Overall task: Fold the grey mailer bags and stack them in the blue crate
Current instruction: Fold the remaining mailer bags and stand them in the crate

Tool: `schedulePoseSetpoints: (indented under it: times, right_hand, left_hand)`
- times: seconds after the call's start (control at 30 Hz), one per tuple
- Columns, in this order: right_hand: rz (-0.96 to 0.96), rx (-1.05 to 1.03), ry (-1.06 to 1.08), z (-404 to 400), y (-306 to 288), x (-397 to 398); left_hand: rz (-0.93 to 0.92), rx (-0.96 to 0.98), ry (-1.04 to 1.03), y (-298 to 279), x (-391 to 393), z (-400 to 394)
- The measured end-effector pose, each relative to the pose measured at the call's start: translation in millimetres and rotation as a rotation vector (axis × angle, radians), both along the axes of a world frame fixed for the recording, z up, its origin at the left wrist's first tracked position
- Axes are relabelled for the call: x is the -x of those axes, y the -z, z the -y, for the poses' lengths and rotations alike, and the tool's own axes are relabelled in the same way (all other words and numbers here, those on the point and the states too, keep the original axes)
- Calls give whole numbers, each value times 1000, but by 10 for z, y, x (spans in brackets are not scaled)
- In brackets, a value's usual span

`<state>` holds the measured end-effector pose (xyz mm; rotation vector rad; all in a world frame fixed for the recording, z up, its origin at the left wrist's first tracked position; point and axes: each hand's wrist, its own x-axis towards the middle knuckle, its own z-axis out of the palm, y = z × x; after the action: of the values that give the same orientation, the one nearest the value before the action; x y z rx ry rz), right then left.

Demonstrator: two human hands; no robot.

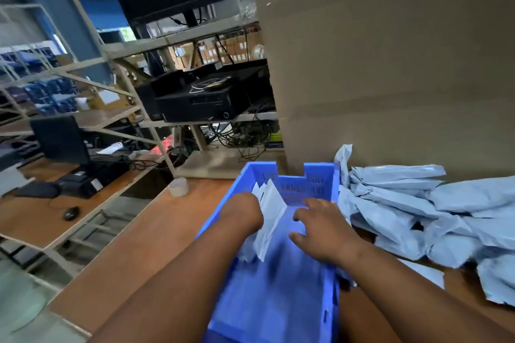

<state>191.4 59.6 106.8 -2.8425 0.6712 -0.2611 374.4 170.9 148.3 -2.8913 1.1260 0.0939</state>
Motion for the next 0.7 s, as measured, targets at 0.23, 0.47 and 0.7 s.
schedulePoseSetpoints:
  times: [0.23,0.47,0.7]
  right_hand:
    - [-91,50,105,-19,161,-89]
    - [-106,32,101,-8,175,-74]
    - [-86,20,110,-12,192,-66]
  left_hand:
    - [-29,-36,23,464,-379,487]
    - [-73,-101,5,792,-543,592]
    - [-40,-104,18,869,-639,601]
